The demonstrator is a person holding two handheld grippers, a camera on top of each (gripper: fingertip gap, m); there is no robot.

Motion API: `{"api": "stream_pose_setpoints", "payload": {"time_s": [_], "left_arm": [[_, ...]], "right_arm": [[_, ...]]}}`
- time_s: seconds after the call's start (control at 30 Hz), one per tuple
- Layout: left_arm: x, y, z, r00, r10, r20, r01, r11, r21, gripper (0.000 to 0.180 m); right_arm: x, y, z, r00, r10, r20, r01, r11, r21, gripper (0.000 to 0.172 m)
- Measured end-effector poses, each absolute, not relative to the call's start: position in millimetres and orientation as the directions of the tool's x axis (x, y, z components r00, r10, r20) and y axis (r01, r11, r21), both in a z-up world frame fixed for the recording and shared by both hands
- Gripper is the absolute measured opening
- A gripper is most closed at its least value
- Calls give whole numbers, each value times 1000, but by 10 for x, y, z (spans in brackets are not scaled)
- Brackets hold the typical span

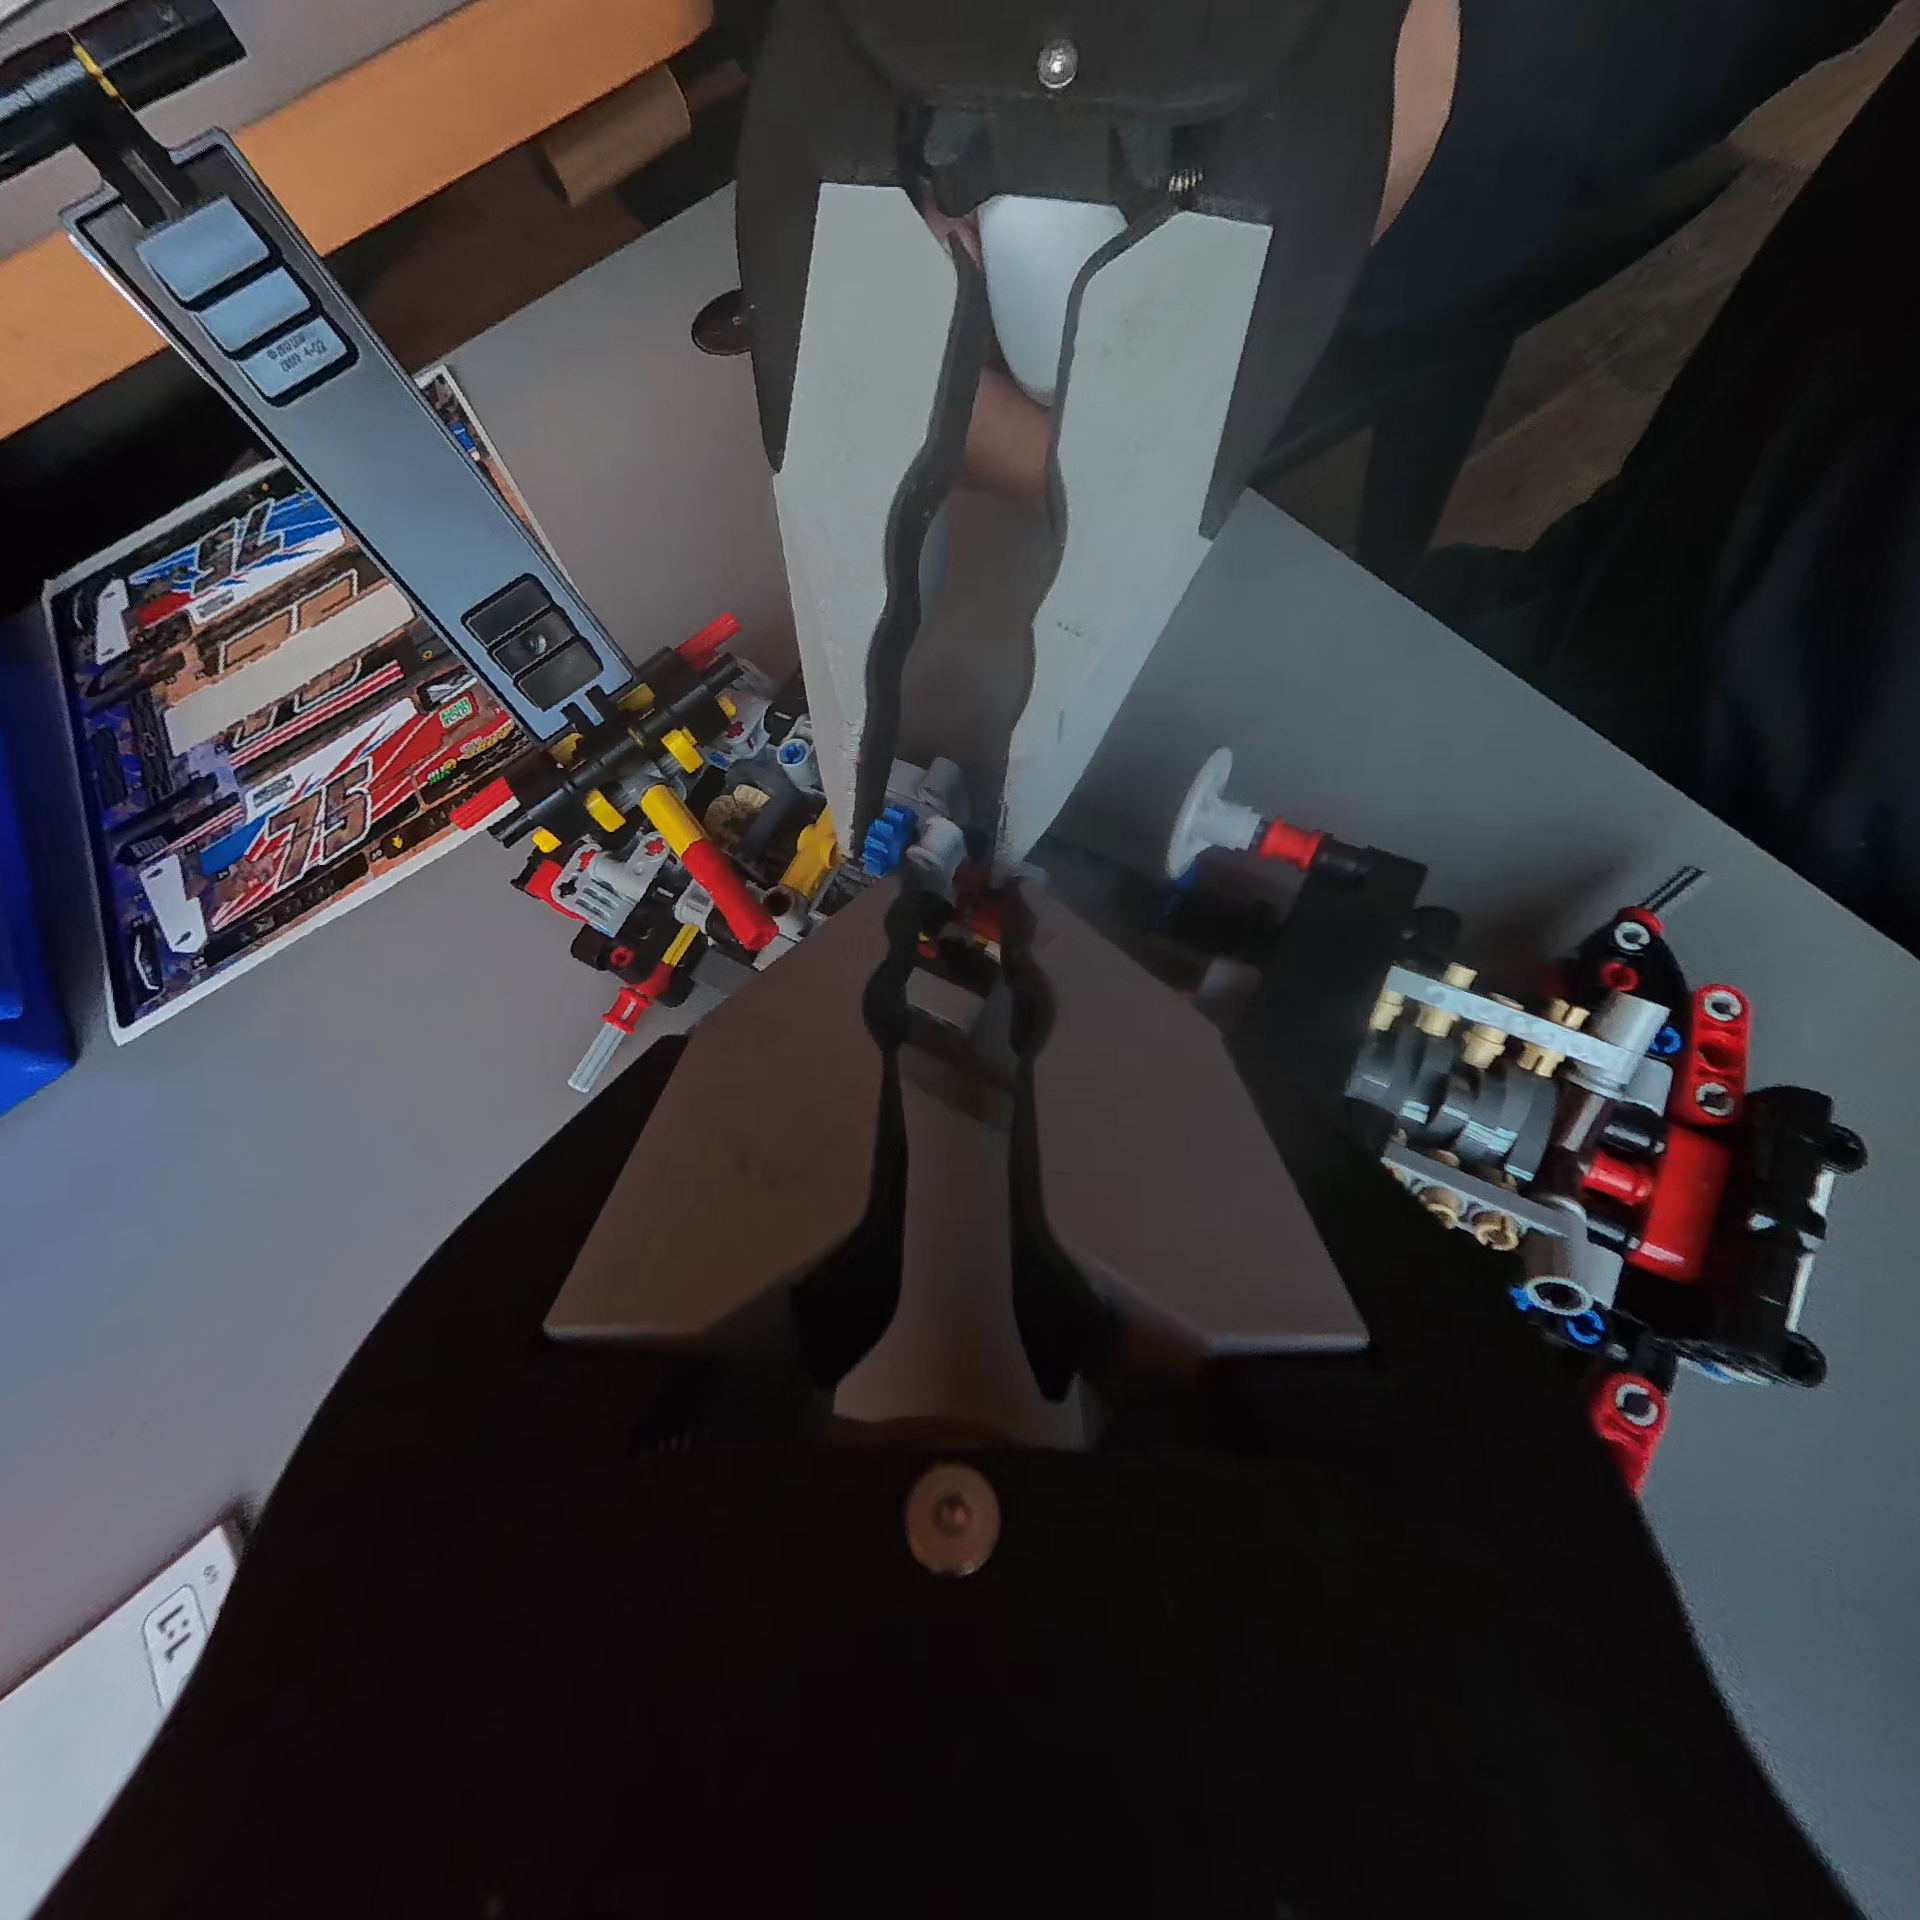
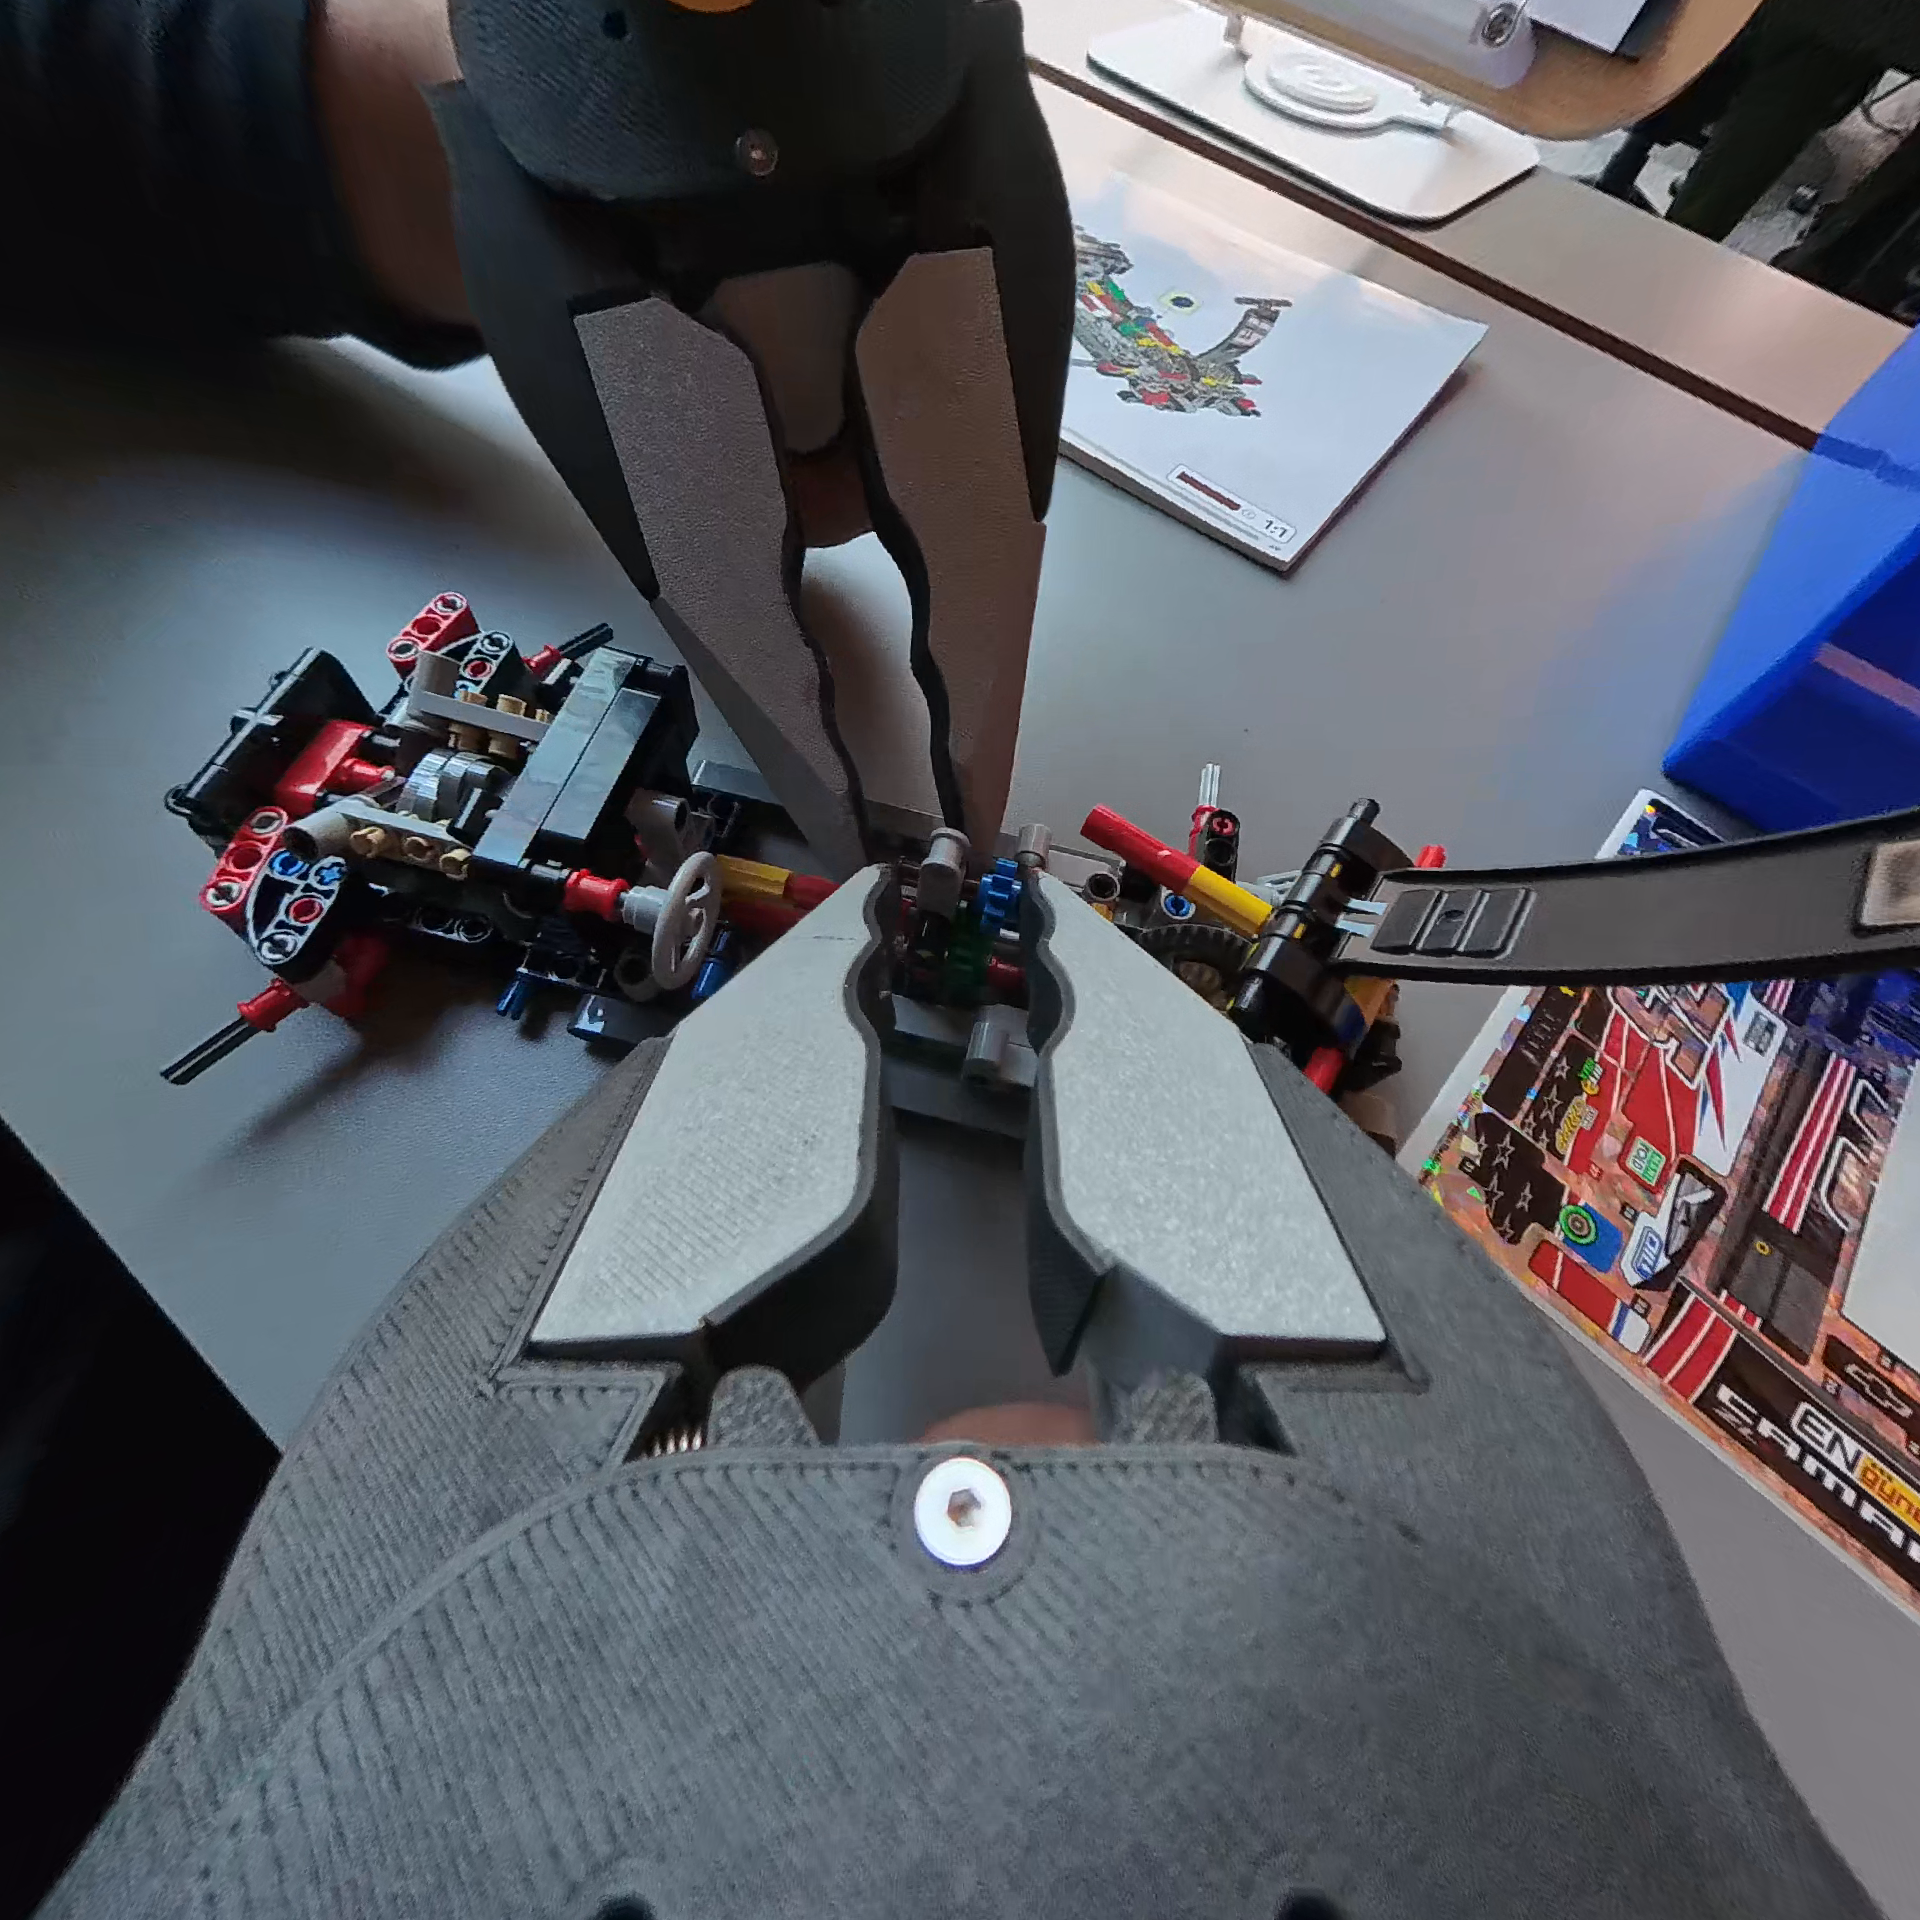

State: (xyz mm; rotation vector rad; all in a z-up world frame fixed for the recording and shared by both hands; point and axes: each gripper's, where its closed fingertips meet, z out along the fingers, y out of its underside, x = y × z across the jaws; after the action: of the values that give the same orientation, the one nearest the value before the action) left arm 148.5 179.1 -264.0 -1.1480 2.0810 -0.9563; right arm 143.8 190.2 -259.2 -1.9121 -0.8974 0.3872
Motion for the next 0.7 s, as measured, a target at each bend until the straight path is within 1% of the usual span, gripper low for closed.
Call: {"api": "stream_pose_setpoints", "payload": {"time_s": [0.23, 0.3, 0.37, 0.43, 0.5, 0.53, 0.6, 0.7], "left_arm": [[1461, 1821, -2629, -468, -883, -41, -490, 298, -819, 14], [1466, 1905, -2607, -447, -893, -62, -489, 302, -819, 20], [1463, 1934, -2585, -450, -891, -61, -483, 301, -822, 21], [1456, 1891, -2587, -474, -880, -43, -482, 300, -823, 29], [1458, 1909, -2625, -450, -892, -48, -504, 298, -810, 42], [1434, 1912, -2640, -442, -895, -49, -515, 298, -804, 44], [1382, 1930, -2611, -406, -912, -55, -513, 278, -812, 44], [1338, 1996, -2495, -296, -955, -8, -472, 154, -868, 45]], "right_arm": [[1422, 1935, -2590, 652, 750, 111, 437, -252, -864, 20], [1419, 1933, -2587, 644, 758, 103, 434, -251, -865, 20], [1427, 1938, -2584, 646, 757, 96, 428, -255, -867, 20], [1444, 1949, -2575, 657, 746, 105, 426, -253, -869, 23], [1448, 1927, -2570, 657, 746, 108, 428, -251, -868, 24], [1451, 1911, -2556, 658, 745, 109, 423, -246, -872, 26], [1465, 1870, -2517, 660, 744, 107, 407, -234, -883, 27], [1522, 1834, -2497, 670, 735, 106, 393, -229, -891, 28]]}}
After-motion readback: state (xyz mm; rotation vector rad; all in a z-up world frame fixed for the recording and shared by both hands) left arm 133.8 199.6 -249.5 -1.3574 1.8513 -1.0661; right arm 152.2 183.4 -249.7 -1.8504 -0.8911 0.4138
